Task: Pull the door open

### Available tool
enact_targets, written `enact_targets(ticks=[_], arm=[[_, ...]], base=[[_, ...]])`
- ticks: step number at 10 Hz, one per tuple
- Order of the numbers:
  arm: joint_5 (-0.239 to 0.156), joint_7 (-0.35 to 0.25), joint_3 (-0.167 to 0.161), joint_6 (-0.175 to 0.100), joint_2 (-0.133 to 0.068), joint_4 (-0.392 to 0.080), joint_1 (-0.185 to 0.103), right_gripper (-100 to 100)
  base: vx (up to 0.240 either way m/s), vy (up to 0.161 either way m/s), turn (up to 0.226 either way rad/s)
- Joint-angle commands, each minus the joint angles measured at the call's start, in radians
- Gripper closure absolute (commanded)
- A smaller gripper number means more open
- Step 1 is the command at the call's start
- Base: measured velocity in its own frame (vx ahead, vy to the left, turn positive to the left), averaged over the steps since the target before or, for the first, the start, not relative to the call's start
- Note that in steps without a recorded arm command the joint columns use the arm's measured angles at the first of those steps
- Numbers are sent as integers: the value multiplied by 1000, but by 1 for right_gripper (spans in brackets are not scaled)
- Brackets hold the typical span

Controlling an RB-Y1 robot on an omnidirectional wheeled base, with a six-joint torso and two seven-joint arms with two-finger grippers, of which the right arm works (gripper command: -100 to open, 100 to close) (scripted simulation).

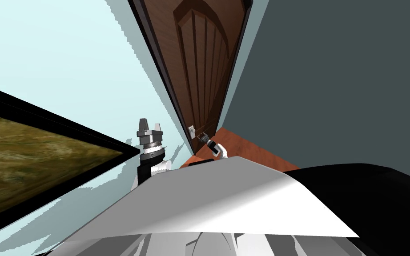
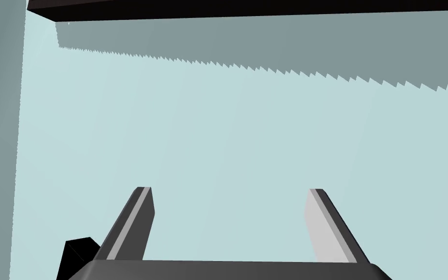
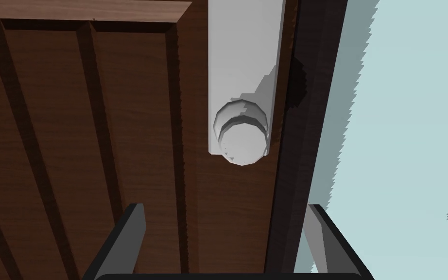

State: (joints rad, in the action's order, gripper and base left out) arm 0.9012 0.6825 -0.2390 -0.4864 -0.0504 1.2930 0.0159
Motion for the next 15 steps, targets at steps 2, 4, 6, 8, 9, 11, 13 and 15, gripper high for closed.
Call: enact_targets(ticks=[2,4,6,8,9,11,13,15], arm=[[-56,48,-38,22,8,-64,-63,-100],[-83,71,-55,30,15,-97,-94,-100],[-109,92,-70,38,25,-128,-124,-100],[-142,121,-90,48,42,-168,-162,-100],[-160,136,-101,53,54,-189,-182,-100],[-178,153,-112,58,68,-210,-203,-100],[-174,152,-105,52,67,-213,-201,100],[-174,152,-105,52,67,-213,-201,100]], base=[[16,20,-78],[21,23,-51],[24,24,-39],[48,35,-49],[94,70,-72],[176,91,-41],[35,18,1],[-30,-12,6]])
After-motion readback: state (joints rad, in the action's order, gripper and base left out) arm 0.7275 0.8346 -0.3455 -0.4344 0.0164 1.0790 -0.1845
